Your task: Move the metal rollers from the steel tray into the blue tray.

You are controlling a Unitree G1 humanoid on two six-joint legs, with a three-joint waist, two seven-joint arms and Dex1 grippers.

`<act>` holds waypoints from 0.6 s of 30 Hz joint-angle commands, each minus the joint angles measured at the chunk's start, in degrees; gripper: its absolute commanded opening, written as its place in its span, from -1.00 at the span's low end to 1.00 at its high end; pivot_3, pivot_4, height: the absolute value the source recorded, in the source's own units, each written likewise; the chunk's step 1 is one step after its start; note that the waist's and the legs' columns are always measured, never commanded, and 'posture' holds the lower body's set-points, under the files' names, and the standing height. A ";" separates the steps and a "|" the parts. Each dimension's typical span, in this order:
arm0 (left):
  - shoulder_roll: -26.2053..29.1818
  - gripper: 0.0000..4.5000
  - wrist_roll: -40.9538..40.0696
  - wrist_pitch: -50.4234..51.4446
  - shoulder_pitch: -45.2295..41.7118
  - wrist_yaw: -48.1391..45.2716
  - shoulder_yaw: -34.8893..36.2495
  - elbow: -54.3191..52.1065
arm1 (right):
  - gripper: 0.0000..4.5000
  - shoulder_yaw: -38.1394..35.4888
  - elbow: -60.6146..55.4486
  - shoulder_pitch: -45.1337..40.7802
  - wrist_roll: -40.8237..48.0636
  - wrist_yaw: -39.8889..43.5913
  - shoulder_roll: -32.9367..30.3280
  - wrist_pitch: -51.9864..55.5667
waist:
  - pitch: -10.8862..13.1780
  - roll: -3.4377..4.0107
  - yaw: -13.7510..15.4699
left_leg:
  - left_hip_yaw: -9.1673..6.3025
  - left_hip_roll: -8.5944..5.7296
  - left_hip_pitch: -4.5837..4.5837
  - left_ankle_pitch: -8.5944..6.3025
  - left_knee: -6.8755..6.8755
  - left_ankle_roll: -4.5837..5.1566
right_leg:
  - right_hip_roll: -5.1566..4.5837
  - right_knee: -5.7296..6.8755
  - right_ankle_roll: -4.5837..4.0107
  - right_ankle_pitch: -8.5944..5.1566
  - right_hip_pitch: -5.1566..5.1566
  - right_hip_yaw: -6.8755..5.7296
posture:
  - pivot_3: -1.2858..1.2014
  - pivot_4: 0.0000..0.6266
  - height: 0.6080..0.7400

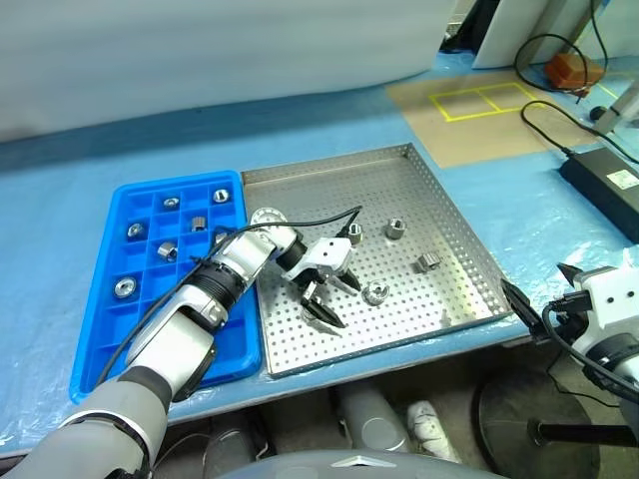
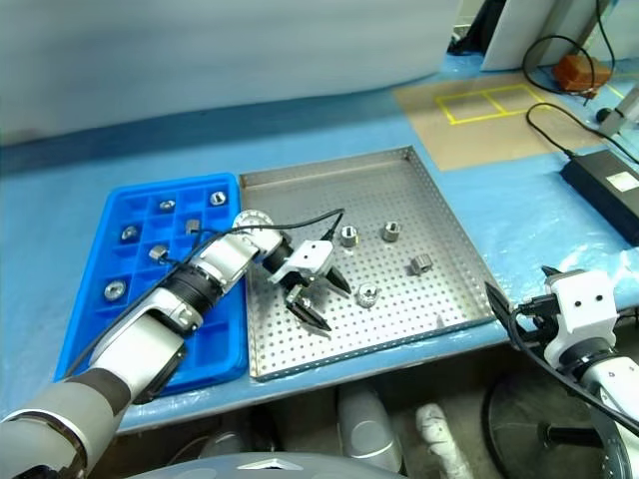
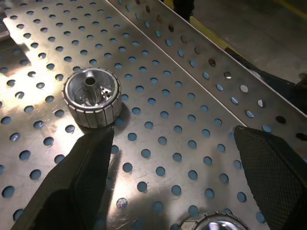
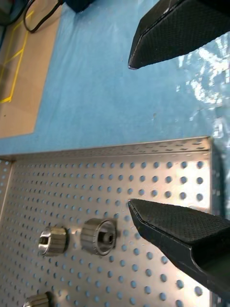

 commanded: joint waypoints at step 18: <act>-4.58 0.86 5.29 -6.04 -10.79 34.02 13.38 19.82 | 1.00 1.57 1.74 -2.37 -3.65 0.24 -1.24 -3.39 | -0.07 0.14 -6.38 | -0.77 -1.01 -0.60 -0.55 0.48 0.85 | -1.11 -0.11 0.98 -0.21 0.34 -0.88 | -0.64 -0.52 1.00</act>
